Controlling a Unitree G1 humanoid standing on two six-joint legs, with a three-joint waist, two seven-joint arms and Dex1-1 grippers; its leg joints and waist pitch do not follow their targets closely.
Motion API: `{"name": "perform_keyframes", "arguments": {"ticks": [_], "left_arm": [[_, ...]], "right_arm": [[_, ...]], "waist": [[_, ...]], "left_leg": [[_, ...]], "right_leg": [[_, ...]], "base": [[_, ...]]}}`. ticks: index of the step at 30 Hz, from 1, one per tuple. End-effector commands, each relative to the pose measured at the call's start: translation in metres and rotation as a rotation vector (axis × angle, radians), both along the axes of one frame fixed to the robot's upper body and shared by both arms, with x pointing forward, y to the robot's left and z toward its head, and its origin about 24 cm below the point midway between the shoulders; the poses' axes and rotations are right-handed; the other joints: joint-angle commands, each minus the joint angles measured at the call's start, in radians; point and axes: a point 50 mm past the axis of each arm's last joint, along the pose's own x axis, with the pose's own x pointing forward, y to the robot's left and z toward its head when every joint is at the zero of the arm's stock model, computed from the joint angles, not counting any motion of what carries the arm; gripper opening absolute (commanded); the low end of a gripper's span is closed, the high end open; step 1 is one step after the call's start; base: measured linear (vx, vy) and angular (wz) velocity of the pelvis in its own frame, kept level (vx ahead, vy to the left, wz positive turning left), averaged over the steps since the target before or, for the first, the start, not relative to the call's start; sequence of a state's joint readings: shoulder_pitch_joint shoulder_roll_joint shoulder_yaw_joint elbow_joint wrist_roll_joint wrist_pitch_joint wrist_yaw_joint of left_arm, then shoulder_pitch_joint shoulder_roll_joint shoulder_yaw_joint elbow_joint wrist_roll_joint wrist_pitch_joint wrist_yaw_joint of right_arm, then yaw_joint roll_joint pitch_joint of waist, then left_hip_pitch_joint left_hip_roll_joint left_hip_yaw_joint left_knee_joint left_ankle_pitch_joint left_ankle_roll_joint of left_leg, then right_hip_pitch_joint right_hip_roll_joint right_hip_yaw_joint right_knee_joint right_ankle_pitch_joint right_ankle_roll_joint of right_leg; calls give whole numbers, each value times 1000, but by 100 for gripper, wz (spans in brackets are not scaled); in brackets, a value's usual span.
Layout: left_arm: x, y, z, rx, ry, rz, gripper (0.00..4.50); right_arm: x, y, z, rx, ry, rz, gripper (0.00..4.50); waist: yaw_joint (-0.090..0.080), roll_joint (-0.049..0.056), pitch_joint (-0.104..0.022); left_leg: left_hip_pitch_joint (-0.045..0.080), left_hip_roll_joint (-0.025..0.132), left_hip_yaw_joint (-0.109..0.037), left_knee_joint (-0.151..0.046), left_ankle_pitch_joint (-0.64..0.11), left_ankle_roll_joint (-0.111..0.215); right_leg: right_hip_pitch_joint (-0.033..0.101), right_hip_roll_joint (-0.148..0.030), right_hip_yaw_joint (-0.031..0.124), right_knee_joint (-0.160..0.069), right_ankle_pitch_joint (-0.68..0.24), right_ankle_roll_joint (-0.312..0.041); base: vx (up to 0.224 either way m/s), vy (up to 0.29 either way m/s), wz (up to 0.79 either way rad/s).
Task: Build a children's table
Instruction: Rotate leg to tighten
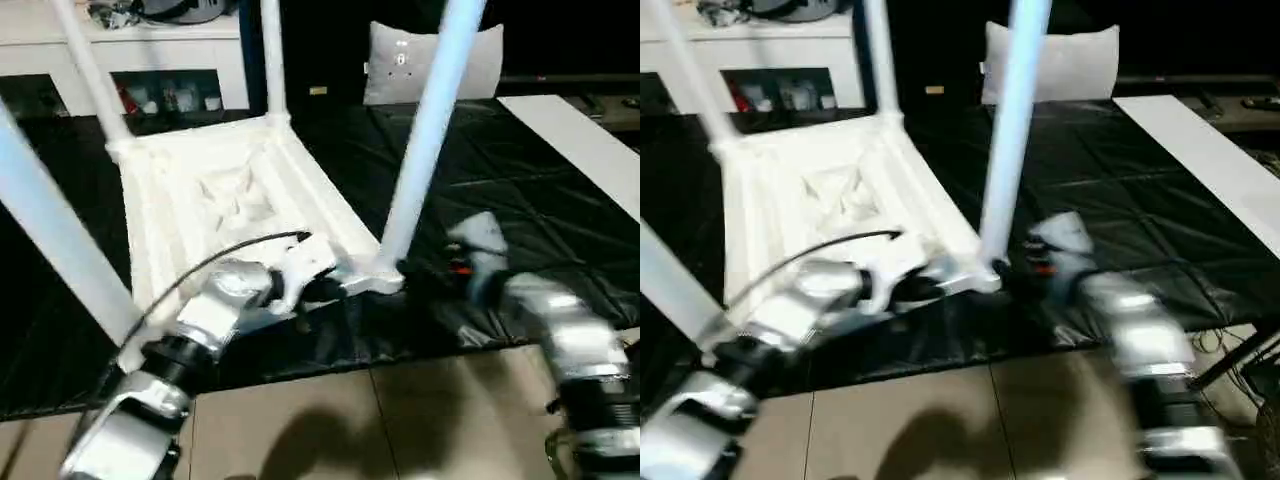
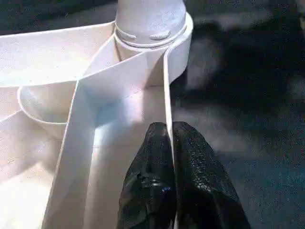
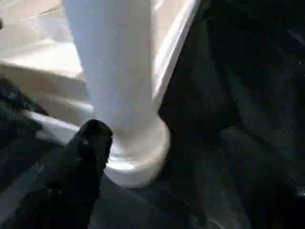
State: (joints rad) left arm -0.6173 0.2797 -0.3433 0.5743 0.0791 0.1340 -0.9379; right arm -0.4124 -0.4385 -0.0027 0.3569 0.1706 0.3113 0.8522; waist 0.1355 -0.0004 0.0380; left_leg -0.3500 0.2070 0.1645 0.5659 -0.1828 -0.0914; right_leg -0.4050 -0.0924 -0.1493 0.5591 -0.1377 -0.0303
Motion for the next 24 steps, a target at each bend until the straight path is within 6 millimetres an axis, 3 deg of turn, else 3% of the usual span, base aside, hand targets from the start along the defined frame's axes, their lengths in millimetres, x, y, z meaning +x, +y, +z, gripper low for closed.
{"name": "perform_keyframes", "arguments": {"ticks": [1, 8, 9, 10, 11, 15, 16, 18, 24], "left_arm": [[-9, 0, -7, 54, 10, -123, 0], [-22, 4, -6, 105, 10, -332, 0], [-24, 4, -6, 109, 16, -371, 0], [-28, 3, -5, 112, 21, -417, 0], [-29, 3, -5, 112, 22, -427, 0], [-32, 1, -4, 119, 25, -485, 0], [-33, 2, -4, 120, 26, -493, 0], [-34, 2, -4, 122, 27, -504, 0], [-33, 3, -3, 124, 31, -515, 0]], "right_arm": [[-6, -2, 5, -7, -4, 123, 429], [-18, -7, 10, -44, 41, 319, 434], [-20, -6, 11, -38, 51, 362, 406], [-23, -3, 11, -30, 59, 413, 399], [-23, -3, 11, -28, 60, 424, 399], [-27, 4, 9, -7, 91, 515, 354], [-28, 6, 9, -3, 100, 534, 348], [-29, 9, 7, 5, 122, 562, 323], [-30, 13, 3, 9, 163, 618, 270]], "waist": [[9, -11, -60], [34, -11, -62], [34, -11, -62], [39, -18, -63], [43, -14, -63], [52, -13, -63], [59, -17, -62], [62, -14, -63], [61, -17, -62]], "left_leg": [[0, 24, 1, -56, -202, 72], [1, 33, 3, -53, -185, 81], [1, 33, 3, -53, -185, 81], [2, 35, 4, -53, -182, 81], [2, 37, 3, -54, -181, 80], [5, 38, 3, -53, -187, 73], [9, 39, 4, -53, -199, 69], [9, 40, 3, -53, -206, 64], [3, 34, 2, -53, -217, 54]], "right_leg": [[62, -70, 55, -73, -401, -66], [61, -72, 59, -61, -368, -94], [61, -72, 59, -61, -368, -94], [61, -73, 59, -58, -360, -101], [60, -74, 60, -56, -356, -108], [57, -73, 62, -55, -348, -118], [55, -73, 63, -57, -356, -119], [55, -74, 64, -55, -354, -123], [59, -76, 60, -60, -405, -93]], "base": [[0, 0, 0], [0, 0, 0], [0, 0, 0], [0, 0, 0], [0, 0, 0], [0, 0, 0], [0, 0, 0], [0, 0, 0], [0, 0, 0]]}}
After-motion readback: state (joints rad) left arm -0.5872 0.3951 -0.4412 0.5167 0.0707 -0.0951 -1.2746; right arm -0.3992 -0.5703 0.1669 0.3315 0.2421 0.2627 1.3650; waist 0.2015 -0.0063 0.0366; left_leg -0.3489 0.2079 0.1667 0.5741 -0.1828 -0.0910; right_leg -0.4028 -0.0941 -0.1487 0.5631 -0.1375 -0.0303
